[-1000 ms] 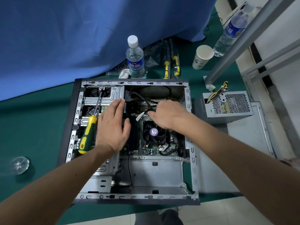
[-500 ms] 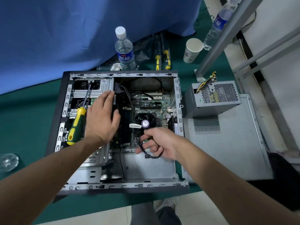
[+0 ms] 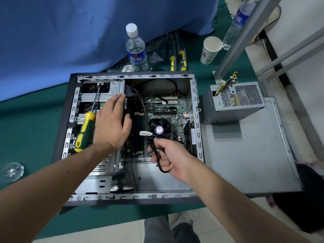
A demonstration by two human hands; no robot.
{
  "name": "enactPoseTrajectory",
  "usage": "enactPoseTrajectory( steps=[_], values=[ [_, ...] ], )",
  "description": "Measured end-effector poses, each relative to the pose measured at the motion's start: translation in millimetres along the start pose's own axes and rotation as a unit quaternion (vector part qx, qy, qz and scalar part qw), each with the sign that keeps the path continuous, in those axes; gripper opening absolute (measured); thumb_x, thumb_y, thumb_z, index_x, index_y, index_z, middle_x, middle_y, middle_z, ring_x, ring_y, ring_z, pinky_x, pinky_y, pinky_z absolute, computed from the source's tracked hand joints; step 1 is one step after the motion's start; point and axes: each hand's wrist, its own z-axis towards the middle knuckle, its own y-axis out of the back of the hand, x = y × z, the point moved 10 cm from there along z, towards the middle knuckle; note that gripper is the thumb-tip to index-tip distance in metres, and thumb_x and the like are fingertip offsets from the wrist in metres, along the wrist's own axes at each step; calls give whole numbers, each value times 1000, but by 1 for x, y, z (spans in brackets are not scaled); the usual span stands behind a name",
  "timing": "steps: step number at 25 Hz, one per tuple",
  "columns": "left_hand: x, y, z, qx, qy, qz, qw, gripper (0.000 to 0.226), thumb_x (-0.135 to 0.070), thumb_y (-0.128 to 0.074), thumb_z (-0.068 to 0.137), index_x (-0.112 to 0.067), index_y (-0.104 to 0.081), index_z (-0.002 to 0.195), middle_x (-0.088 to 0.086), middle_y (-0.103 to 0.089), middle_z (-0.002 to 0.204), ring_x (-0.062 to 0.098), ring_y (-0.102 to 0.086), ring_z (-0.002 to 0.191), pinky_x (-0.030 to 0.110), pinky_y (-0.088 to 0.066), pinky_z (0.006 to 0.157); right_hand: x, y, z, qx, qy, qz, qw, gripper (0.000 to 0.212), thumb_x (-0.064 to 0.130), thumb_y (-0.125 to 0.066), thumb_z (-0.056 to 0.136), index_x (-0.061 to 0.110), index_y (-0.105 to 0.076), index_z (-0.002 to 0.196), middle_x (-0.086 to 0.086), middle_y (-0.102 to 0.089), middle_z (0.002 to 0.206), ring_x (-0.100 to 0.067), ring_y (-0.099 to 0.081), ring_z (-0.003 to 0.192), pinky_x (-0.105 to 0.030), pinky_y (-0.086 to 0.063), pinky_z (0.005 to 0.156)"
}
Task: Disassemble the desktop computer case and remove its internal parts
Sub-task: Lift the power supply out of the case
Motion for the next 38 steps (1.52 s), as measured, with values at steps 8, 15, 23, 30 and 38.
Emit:
enactPoseTrajectory(
  steps=[8, 15, 23, 30, 38],
  values=[
    [-2, 5, 0, -19, -7, -11, 1000, 56, -27, -31, 96, -12, -34, 150, 8, -37, 151, 23, -33, 138, 42, -27, 114, 31, 14, -30, -197, 191, -482, 832, 65, 48, -48, 98, 20, -22, 151, -13, -40, 142, -32, -52, 121, -44, -45, 100],
    [3, 4, 1, -32, 8, -23, 999, 56, -29, -27, 98, -7, -36, 149, 11, -38, 151, 24, -33, 139, 40, -27, 117, 47, -8, -15, -159, 223, -532, 801, 29, 26, -51, 98, 16, -49, 126, -4, -67, 78, -24, -65, 68, -32, -50, 64],
    [7, 4, -1, -35, 25, -33, 999, 54, -26, -28, 98, -12, -36, 149, 5, -34, 154, 19, -29, 142, 34, -23, 118, 62, 4, -3, -171, 203, -454, 851, 21, 16, -52, 94, 20, -58, 115, -1, -68, 101, -22, -63, 76, -35, -54, 74],
    [6, 1, 0, -17, 28, -17, 999, 56, -26, -27, 98, -10, -33, 152, 5, -29, 159, 17, -21, 147, 37, -18, 122, 132, 4, -31, -294, 404, -366, 785, 50, 9, -59, 89, 22, -39, 132, 0, -39, 125, -16, -53, 96, -24, -42, 80],
    [4, 2, 1, -15, 25, -17, 999, 59, -24, -29, 94, -9, -35, 150, 7, -30, 158, 20, -23, 147, 40, -20, 121, 186, -32, -29, -233, 545, -418, 688, 14, 4, -60, 88, 11, -59, 100, 0, -56, 118, -16, -49, 113, -15, -33, 90]
  ],
)
